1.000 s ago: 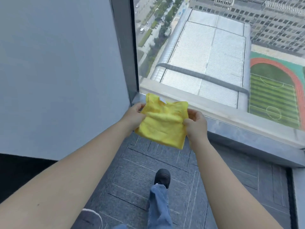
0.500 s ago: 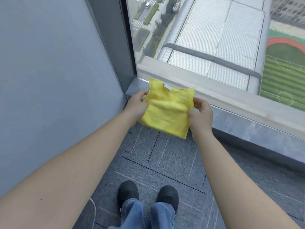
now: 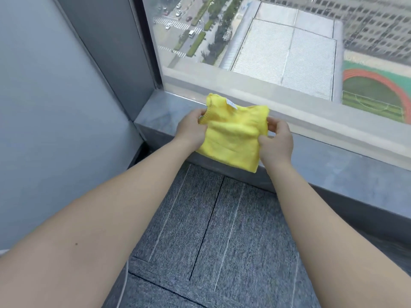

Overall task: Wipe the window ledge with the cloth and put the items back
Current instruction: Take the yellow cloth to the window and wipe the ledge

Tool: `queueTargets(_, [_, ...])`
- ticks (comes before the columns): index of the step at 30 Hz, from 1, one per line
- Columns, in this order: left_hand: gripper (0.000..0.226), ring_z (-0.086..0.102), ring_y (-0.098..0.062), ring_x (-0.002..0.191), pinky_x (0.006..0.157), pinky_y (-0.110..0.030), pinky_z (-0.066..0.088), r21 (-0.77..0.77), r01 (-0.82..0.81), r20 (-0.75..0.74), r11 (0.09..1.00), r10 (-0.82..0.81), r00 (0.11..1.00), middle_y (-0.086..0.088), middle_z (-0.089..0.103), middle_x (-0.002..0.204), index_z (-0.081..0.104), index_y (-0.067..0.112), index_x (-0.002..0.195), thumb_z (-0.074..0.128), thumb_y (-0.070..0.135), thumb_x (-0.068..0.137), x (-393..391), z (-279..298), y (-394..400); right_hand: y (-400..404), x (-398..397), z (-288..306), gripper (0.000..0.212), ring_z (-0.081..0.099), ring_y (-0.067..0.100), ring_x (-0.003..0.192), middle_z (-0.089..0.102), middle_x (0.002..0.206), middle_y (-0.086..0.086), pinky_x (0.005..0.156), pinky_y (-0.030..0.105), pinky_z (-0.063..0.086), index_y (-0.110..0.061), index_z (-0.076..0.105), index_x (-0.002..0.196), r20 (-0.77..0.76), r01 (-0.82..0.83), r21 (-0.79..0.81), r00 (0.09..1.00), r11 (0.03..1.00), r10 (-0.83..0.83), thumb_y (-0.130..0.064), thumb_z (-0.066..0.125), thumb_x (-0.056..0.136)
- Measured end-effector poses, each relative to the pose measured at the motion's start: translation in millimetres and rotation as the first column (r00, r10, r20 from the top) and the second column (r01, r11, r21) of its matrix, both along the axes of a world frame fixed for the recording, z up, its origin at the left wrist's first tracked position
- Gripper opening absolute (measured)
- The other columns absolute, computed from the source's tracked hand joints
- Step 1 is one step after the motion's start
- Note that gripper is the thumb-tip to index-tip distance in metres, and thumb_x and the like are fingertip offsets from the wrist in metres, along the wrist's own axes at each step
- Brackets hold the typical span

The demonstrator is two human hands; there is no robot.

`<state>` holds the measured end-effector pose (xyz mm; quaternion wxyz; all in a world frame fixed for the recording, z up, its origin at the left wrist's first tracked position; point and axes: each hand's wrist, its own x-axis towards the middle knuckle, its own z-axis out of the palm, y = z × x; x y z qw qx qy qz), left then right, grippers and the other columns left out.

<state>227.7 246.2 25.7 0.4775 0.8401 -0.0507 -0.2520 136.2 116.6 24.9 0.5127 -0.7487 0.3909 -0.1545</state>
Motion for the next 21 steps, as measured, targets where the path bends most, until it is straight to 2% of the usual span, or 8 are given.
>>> queueTargets(3, [0.041,0.055,-0.029,0.115,0.094,-0.033,0.042,0.049,-0.084,0.044,0.995,0.082,0.996,-0.014,0.059,0.125,0.049,0.01,0.127,0.055,0.01,0.087,5,-10,-3,-2,7,-14,0.053,0.05,0.023,0.114,0.05,0.135,0.008,0.094,0.026,0.036,-0.01,0.042,0.132,-0.094,-0.063,-0.066,0.994,0.996,0.056,0.007,0.042,0.082])
queueTargets(6, [0.046,0.055,-0.026,0.117,0.097,-0.03,0.04,0.056,-0.109,0.041,0.992,0.107,0.993,-0.015,0.056,0.129,0.045,0.005,0.129,0.059,0.01,0.085,4,-15,2,6,9,-19,0.058,0.027,0.024,0.14,0.028,0.152,0.011,0.109,0.024,0.02,-0.008,0.028,0.142,-0.264,-0.208,-0.195,0.952,0.958,0.153,0.002,0.043,0.086])
queueTargets(8, [0.043,0.054,-0.025,0.119,0.1,-0.03,0.039,0.07,-0.09,0.082,0.993,0.084,0.993,-0.015,0.055,0.131,0.046,0.004,0.128,0.057,0.009,0.087,6,-18,8,16,13,-21,0.058,0.013,0.024,0.145,0.015,0.157,0.009,0.114,0.027,0.009,-0.009,0.025,0.143,-0.336,-0.345,-0.31,0.912,0.886,0.237,-0.004,0.044,0.089])
queueTargets(10, [0.039,0.05,-0.025,0.123,0.1,-0.028,0.035,0.138,-0.061,0.169,0.989,0.038,0.985,-0.013,0.052,0.135,0.048,0.005,0.128,0.052,0.011,0.089,9,-20,16,27,20,-25,0.059,0.006,0.028,0.146,0.008,0.159,0.008,0.118,0.04,0.005,-0.014,0.024,0.145,-0.446,-0.503,-0.386,0.836,0.773,0.32,-0.017,0.047,0.09])
queueTargets(12, [0.038,0.042,-0.027,0.128,0.102,-0.026,0.028,0.214,-0.033,0.251,0.976,-0.022,0.968,-0.013,0.046,0.139,0.049,0.007,0.128,0.045,0.01,0.09,14,-23,26,36,29,-31,0.061,-0.005,0.035,0.146,-0.004,0.16,0.003,0.115,0.056,-0.001,-0.028,0.018,0.146,-0.58,-0.632,-0.361,0.728,0.686,0.365,-0.036,0.044,0.092])
queueTargets(15, [0.039,0.026,-0.027,0.137,0.109,-0.028,0.016,0.335,-0.014,0.323,0.942,-0.102,0.941,-0.013,0.036,0.147,0.046,0.008,0.131,0.041,0.01,0.092,23,-30,45,43,40,-41,0.061,-0.02,0.041,0.142,-0.019,0.158,-0.003,0.107,0.068,-0.01,-0.043,0.001,0.145,-0.696,-0.697,-0.274,0.619,0.662,0.364,-0.057,0.027,0.091])
queueTargets(17, [0.041,0.022,-0.027,0.141,0.111,-0.029,0.013,0.397,0.013,0.342,0.918,-0.161,0.926,-0.014,0.03,0.15,0.044,0.007,0.133,0.039,0.011,0.093,27,-36,58,45,46,-46,0.061,-0.022,0.041,0.141,-0.02,0.157,-0.005,0.105,0.07,-0.011,-0.044,-0.005,0.144,-0.734,-0.701,-0.281,0.597,0.656,0.324,-0.06,0.019,0.09])
queueTargets(21, [0.044,0.021,-0.029,0.143,0.115,-0.032,0.014,0.428,0.049,0.332,0.902,-0.208,0.92,-0.017,0.023,0.154,0.037,0.001,0.136,0.038,0.009,0.093,31,-47,77,50,61,-50,0.062,-0.019,0.038,0.143,-0.015,0.159,-0.004,0.106,0.069,-0.012,-0.039,-0.006,0.145,-0.743,-0.674,-0.318,0.614,0.667,0.266,-0.06,0.015,0.09])
